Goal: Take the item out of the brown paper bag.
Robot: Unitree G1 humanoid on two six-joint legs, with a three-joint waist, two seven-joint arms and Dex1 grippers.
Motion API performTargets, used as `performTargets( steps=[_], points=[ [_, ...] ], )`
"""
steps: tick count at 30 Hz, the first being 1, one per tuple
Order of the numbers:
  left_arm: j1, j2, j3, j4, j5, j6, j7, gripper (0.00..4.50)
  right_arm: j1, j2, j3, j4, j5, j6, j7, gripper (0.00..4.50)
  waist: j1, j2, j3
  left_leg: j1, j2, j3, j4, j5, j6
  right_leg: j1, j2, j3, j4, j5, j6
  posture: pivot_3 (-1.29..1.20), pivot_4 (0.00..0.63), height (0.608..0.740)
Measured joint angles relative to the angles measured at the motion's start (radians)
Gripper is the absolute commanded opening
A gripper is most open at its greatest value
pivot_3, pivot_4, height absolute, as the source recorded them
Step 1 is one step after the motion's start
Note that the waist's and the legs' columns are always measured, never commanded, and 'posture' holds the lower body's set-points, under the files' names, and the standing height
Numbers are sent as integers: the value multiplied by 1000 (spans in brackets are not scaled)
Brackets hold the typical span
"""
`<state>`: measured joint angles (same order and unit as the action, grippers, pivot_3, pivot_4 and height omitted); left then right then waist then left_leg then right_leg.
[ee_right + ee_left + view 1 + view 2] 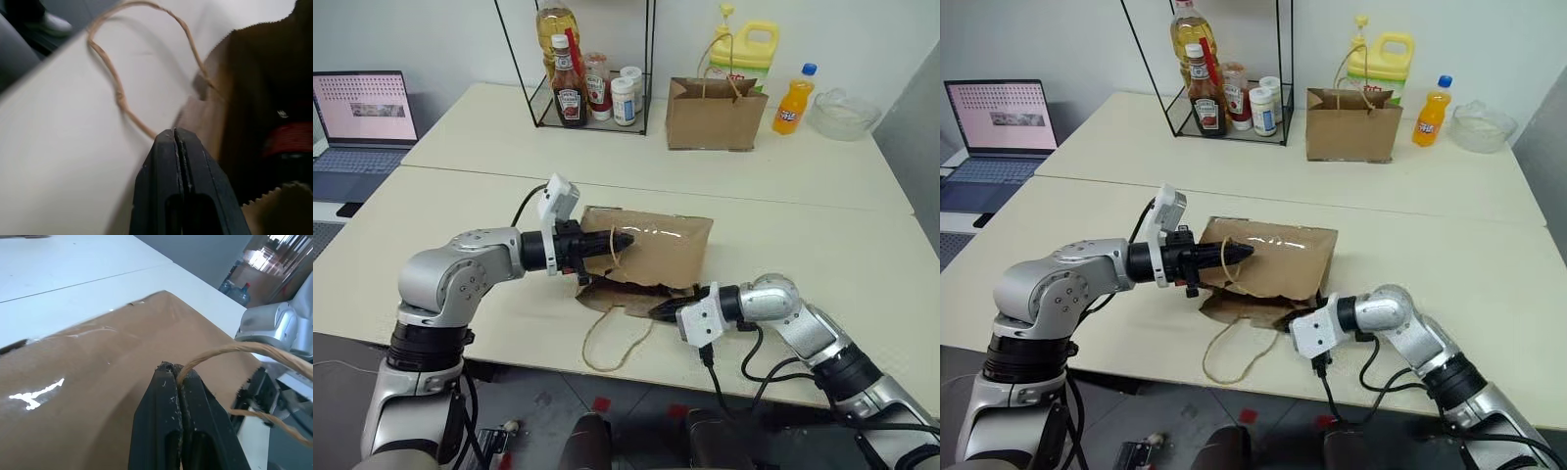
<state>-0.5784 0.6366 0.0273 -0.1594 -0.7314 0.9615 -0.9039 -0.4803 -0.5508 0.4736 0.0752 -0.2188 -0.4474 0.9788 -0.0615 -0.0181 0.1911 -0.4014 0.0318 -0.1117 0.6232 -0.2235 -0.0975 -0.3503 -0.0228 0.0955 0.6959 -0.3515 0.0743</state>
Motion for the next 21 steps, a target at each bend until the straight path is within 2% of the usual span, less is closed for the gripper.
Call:
performTargets(
  steps=[7,15,21],
  points=[
    [5,0,1,-1,-3,13,1,0,-52,-33,13,155,-174,-336,-178,2901,0,0,0,0,0,0,0,0,0,0,0,0,0,0,0,0,150,740],
    [13,0,2,-2,-12,13,4,0,-89,-73,23,232,-263,-514,-281,2901,3,0,0,1,0,0,0,0,0,1,0,0,0,0,0,0,150,740],
    [22,0,2,-6,-15,13,18,0,-110,-73,30,244,-363,-549,-358,2901,0,0,0,2,0,0,0,0,0,2,0,1,1,0,0,0,150,740]
  ],
)
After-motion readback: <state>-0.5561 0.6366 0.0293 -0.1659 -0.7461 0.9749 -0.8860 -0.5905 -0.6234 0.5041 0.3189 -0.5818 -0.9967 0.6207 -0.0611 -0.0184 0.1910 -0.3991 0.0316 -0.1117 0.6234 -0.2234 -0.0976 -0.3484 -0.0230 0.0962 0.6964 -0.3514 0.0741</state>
